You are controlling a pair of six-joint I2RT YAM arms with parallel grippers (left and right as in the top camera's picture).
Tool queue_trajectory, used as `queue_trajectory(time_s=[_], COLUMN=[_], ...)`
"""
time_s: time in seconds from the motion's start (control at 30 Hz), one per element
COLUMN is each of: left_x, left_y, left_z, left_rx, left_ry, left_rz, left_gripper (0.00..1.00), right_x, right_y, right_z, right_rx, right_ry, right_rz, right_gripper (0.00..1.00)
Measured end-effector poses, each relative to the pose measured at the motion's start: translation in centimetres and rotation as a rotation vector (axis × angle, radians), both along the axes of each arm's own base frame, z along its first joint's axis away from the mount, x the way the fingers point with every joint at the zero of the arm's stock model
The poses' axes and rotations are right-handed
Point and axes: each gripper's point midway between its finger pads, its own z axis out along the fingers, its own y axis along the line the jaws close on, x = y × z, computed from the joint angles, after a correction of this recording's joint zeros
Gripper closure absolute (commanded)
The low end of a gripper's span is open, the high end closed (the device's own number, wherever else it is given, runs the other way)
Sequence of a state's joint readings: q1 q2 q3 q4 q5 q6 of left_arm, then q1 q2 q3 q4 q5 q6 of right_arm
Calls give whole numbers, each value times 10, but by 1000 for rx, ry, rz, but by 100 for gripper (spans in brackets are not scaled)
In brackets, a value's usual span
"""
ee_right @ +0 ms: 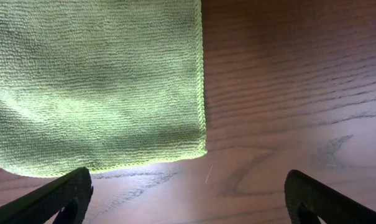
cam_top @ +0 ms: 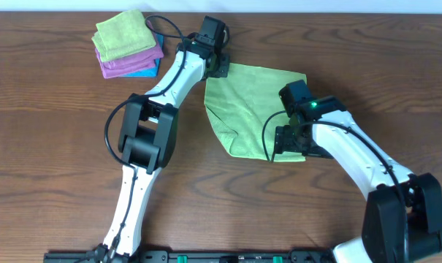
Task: Fold the cloth
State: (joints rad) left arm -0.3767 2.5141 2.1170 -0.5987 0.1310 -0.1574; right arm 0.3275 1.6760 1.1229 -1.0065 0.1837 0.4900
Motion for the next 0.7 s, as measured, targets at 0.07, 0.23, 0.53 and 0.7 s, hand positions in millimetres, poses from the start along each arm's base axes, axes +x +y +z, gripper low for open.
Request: queue_trajectory(time_s=[0.07,0.23,0.53,0.7], left_x=[1,6,-44,-83], left_y=[0,-3,5,7], left_z=[14,78,159,143], left_rx=[-7,-42,-24,-23], left_ry=[-18,-122,-104,66], left_rz=[0,-12,-50,-112], left_gripper=[94,78,64,13], right_x=[0,1,-4,-16], right_y=[-1,-4,-14,-31], right_z=[1,11,48,71], right_rx=[-7,-13,-32,-93], right_ry=[0,-35,-134,-173], right_rz=[0,-1,-5,-13], right_gripper=[1,1,1,1])
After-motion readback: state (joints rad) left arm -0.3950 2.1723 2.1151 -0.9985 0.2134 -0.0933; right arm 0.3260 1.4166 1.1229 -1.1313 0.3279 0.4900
